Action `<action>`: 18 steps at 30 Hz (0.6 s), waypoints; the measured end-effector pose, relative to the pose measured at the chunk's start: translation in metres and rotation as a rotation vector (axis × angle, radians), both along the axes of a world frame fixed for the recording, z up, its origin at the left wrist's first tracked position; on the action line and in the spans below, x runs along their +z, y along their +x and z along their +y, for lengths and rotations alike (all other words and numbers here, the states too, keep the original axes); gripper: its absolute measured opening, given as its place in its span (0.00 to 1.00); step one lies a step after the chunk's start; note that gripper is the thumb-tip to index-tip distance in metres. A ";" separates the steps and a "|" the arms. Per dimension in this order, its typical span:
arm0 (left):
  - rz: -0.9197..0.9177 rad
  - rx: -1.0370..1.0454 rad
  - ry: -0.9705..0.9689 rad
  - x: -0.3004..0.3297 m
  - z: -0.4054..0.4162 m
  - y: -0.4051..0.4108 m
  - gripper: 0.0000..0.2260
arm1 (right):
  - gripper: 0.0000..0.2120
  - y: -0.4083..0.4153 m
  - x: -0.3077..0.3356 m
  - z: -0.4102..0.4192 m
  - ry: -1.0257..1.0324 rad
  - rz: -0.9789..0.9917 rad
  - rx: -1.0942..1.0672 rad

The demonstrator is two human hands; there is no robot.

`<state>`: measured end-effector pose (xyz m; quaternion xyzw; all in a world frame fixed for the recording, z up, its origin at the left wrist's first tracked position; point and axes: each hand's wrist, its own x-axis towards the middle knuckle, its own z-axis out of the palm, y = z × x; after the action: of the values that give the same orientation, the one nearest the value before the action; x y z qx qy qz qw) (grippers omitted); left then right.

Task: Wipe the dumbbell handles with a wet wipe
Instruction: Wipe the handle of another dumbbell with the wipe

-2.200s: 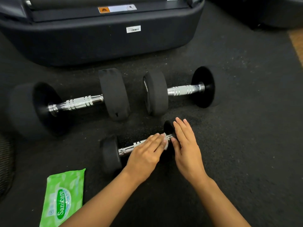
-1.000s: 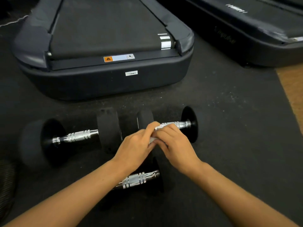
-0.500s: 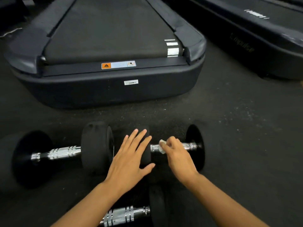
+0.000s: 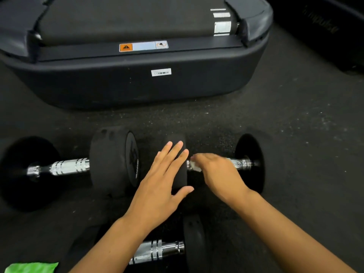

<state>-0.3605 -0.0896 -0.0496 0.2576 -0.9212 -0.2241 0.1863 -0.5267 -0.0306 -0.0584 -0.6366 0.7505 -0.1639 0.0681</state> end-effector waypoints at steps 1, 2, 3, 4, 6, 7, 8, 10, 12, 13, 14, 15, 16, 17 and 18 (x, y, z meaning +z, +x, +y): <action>0.001 0.000 -0.004 0.000 0.001 0.000 0.34 | 0.09 -0.003 0.004 -0.008 0.038 0.004 -0.023; 0.000 -0.001 -0.008 0.000 0.001 0.000 0.34 | 0.08 -0.004 0.007 -0.016 0.085 -0.004 -0.042; -0.003 -0.001 -0.008 0.001 0.000 0.000 0.34 | 0.08 -0.003 0.009 -0.023 0.136 -0.007 -0.034; -0.008 -0.002 -0.004 0.001 0.000 0.001 0.34 | 0.08 -0.003 0.008 -0.027 0.164 -0.029 -0.016; -0.018 -0.003 0.004 0.003 0.000 0.002 0.34 | 0.07 -0.006 0.009 -0.024 0.195 -0.086 0.020; -0.020 -0.003 0.003 0.004 0.000 0.002 0.34 | 0.07 -0.008 0.010 -0.022 0.212 -0.123 0.034; -0.018 -0.002 -0.002 0.004 0.000 0.002 0.34 | 0.08 -0.011 0.012 -0.022 0.241 -0.159 0.037; -0.009 0.000 -0.008 0.004 0.000 0.001 0.34 | 0.09 -0.014 0.014 -0.027 0.255 -0.179 0.036; -0.008 0.008 0.010 0.005 -0.001 0.000 0.34 | 0.10 -0.014 0.012 -0.026 0.200 -0.155 0.043; -0.011 0.009 0.020 0.005 -0.001 0.000 0.35 | 0.09 -0.015 0.010 -0.023 0.176 -0.150 0.048; -0.012 0.005 0.024 0.006 -0.002 0.001 0.35 | 0.09 -0.017 0.011 -0.020 0.178 -0.163 0.057; -0.009 -0.001 0.023 0.006 -0.002 0.001 0.35 | 0.09 -0.020 0.011 -0.019 0.198 -0.194 0.065; -0.004 -0.006 0.019 0.006 -0.002 0.001 0.35 | 0.11 -0.023 0.012 -0.022 0.226 -0.224 0.059; -0.002 -0.008 0.015 0.006 -0.002 0.001 0.35 | 0.14 -0.024 0.014 -0.026 0.249 -0.234 0.052; -0.005 -0.007 0.015 0.006 -0.001 0.001 0.35 | 0.16 -0.021 0.014 -0.030 0.265 -0.208 0.050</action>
<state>-0.3597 -0.0909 -0.0436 0.2564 -0.9209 -0.2310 0.1812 -0.5477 -0.0608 -0.0440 -0.6202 0.7383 -0.1269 0.2327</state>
